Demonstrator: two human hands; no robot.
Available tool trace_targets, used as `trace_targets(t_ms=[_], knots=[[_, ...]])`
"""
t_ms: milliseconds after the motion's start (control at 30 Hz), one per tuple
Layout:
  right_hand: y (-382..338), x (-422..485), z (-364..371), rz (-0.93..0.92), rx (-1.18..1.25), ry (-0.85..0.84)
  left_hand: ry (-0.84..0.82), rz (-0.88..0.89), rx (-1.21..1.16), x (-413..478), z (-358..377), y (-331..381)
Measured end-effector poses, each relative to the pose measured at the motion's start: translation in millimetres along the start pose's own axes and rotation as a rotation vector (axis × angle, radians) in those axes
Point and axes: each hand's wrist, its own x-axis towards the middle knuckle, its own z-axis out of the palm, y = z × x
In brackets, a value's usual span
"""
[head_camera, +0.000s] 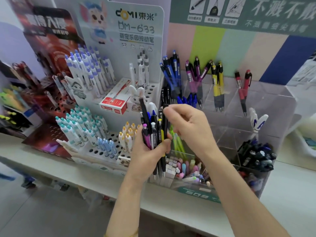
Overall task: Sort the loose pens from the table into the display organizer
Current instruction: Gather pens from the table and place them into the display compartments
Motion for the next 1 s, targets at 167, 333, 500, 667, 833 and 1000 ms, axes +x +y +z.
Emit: trace_targets(t_ms=[167,333,500,667,833,1000], knots=[[-10,1,-21,0.046,0.022,-0.048,-0.086,-0.110,-0.074,5,16,3],[-6,3,-50,0.209,-0.021,-0.150,-0.174,-0.183,-0.057,11,28,2],[5,-4,-69,0.253,-0.052,-0.086,-0.274,-0.232,-0.064,15,48,5],[11,-4,-93,0.177,-0.057,0.132,-0.236,-0.314,-0.221,22,66,10],[12,1,-105,0.082,0.079,0.408,-0.066,-0.205,-0.151,37,56,8],[2,18,-92,-0.095,0.094,0.567,0.057,-0.143,-0.089,38,33,3]])
